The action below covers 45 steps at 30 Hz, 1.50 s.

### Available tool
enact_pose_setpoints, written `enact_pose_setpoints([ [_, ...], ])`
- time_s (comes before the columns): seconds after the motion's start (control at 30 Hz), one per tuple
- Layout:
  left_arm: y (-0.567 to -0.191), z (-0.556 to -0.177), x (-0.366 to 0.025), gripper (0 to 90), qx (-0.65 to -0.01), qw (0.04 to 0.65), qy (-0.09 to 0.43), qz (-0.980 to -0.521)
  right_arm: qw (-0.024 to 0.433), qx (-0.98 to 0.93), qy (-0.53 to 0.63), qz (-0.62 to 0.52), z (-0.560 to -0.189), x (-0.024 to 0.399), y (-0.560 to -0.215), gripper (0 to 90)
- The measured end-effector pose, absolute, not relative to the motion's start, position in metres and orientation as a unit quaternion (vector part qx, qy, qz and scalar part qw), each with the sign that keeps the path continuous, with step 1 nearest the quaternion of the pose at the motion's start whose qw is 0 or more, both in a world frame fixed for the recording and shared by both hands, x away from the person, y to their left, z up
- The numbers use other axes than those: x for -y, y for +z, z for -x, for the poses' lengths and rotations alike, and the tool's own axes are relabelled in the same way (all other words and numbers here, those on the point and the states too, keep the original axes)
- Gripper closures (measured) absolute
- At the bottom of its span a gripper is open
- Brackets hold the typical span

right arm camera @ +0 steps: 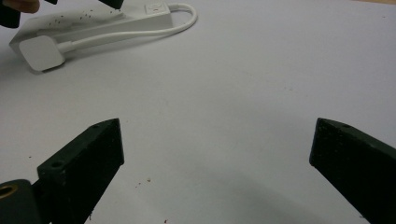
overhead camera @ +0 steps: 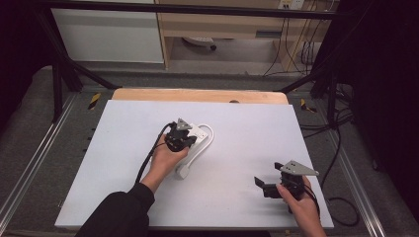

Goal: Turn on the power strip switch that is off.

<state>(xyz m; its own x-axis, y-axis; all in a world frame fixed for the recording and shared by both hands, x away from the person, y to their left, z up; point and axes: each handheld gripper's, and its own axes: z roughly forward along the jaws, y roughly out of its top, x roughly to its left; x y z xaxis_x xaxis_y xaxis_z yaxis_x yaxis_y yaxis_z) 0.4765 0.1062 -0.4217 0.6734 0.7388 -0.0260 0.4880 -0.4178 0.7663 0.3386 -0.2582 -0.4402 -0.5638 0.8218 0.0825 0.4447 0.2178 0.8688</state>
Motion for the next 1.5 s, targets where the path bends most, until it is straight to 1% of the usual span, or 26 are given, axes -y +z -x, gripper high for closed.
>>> enact_pose_setpoints([
  [0.4, -0.4259, -0.4791, -0.1075, 90.0, -0.370, 0.377, 0.156, -0.835, 0.204, -0.752, 0.464, -0.421, -0.3385, 0.2587, -0.4401, 3.5],
  [1.5, -0.4244, -0.4815, -0.1049, 90.0, -0.368, 0.368, 0.149, -0.840, 0.203, -0.753, 0.464, -0.420, -0.3380, 0.2589, -0.4398, 3.4],
])
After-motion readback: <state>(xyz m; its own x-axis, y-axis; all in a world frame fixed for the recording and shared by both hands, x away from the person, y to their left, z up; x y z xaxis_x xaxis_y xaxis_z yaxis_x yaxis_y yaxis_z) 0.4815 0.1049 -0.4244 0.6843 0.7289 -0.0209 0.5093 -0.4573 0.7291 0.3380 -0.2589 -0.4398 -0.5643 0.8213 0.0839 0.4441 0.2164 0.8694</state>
